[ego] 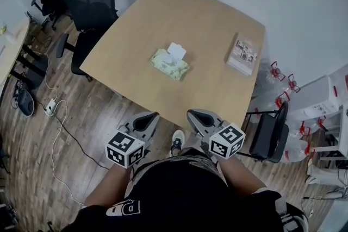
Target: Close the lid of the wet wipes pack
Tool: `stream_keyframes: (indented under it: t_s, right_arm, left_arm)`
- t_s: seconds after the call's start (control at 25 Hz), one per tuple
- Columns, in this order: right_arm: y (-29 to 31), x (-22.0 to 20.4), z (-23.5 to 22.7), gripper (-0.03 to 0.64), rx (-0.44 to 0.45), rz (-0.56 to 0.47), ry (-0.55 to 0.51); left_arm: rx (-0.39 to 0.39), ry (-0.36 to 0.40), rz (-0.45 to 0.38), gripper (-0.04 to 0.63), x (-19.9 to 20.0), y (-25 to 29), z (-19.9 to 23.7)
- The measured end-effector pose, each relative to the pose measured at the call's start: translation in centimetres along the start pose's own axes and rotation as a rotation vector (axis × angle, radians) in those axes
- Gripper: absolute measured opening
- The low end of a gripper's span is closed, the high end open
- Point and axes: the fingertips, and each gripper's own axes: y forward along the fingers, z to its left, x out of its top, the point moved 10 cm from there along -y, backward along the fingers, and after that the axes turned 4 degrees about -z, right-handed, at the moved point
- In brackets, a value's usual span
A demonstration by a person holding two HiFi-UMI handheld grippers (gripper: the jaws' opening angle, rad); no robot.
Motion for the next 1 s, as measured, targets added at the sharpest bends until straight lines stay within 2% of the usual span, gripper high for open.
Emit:
stream_keyframes:
  t_s: [0.24,0.56,1.0]
  right_arm:
    - [1.5,2.0,-4.7,0.006,0.013,0.000,-0.005]
    - [3.2,3.7,-9.6,0.006,0.022,-0.015,0.007]
    - [4.6,3.8,-11.2,0.006,-0.053,-0.031,0.046]
  left_arm:
    - [0.025,0.013,-0.005,0.017,2.1,3.8,1.7]
    - [0.047,0.019,0.029,0.017,4.2,8.2,3.5]
    - [-0.009,0.037,0.077,0.017,5.3,10.7,7.0]
